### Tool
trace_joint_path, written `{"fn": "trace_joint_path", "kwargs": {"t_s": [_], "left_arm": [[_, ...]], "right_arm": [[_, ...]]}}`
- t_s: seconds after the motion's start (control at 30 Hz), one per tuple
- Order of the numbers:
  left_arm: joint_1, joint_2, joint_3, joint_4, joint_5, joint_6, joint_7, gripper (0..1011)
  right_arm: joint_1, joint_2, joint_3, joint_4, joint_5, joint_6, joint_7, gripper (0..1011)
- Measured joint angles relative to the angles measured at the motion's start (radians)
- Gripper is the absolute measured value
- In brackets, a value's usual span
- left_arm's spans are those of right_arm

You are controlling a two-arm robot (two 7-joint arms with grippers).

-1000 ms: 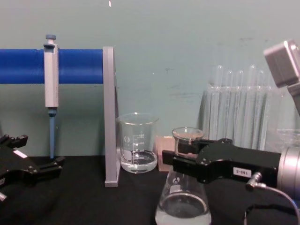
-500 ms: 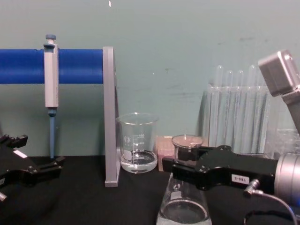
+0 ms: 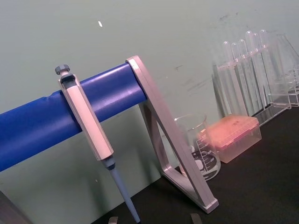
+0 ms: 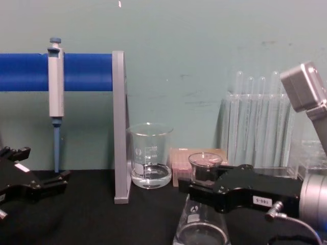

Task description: Grasp the erlenmeyer flask with one hand, shake it three times, then place it back.

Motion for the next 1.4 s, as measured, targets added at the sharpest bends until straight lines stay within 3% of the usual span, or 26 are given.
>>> {"fn": "trace_joint_path", "kwargs": {"t_s": [0.63,0.83,1.1,1.3,1.4], "left_arm": [[0.0,0.0,0.0,0.0,0.0,0.0,0.0,1001],[0.0,0.0,0.0,0.0,0.0,0.0,0.0,1001],[0.0,0.0,0.0,0.0,0.0,0.0,0.0,1001],[0.0,0.0,0.0,0.0,0.0,0.0,0.0,1001],[0.0,0.0,0.0,0.0,0.0,0.0,0.0,1001]], "right_arm": [[-0.007,0.002,0.002,-0.008,-0.006,0.002,-0.008,449],[-0.007,0.002,0.002,-0.008,-0.007,0.003,-0.008,593],[-0.006,0.002,0.002,-0.007,-0.007,0.004,-0.007,881],[-0.006,0.002,0.002,-0.007,-0.006,0.003,-0.006,1002],[-0.006,0.002,0.002,-0.007,-0.006,0.003,-0.006,1000]]}}
